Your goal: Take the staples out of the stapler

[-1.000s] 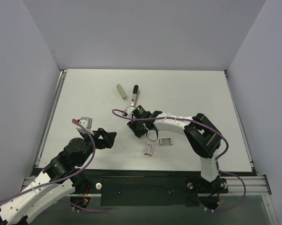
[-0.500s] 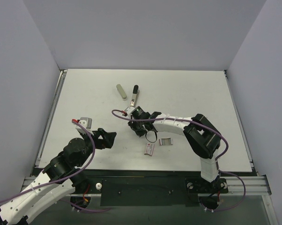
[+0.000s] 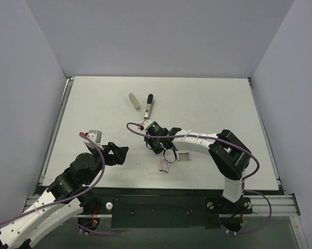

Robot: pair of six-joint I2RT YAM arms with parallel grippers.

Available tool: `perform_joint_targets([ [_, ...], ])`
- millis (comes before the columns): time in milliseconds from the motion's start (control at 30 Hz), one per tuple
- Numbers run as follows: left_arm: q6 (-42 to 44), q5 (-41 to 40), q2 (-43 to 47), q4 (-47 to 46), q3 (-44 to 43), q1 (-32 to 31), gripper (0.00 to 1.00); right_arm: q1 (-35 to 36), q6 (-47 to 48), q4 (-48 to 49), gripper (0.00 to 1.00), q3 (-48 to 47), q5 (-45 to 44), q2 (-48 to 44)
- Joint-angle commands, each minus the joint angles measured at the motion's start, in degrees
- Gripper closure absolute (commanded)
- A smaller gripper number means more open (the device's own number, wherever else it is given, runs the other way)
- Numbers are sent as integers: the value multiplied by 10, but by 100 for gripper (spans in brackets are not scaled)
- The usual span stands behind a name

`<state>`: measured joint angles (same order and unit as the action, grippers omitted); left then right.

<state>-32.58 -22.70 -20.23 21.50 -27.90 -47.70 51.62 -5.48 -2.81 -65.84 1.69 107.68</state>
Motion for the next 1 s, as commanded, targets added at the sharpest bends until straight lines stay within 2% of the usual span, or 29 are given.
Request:
perform_joint_targets([
  [0, 1, -5, 5, -3, -28, -2, 7, 6, -46, -11, 93, 28, -41, -88],
  [200, 1, -5, 5, -3, -29, -2, 7, 2, -110, -44, 93, 68, -113, -184],
  [400, 1, -5, -1, -9, -30, -2, 7, -21, -175, -59, 90, 131, -148, -272],
  [733, -1, -3, -10, -15, -29, -2, 7, -54, -226, -83, 91, 210, -187, -340],
  [967, -2, 1, -21, -21, -33, -2, 7, -67, -260, -85, 92, 246, -183, -345],
])
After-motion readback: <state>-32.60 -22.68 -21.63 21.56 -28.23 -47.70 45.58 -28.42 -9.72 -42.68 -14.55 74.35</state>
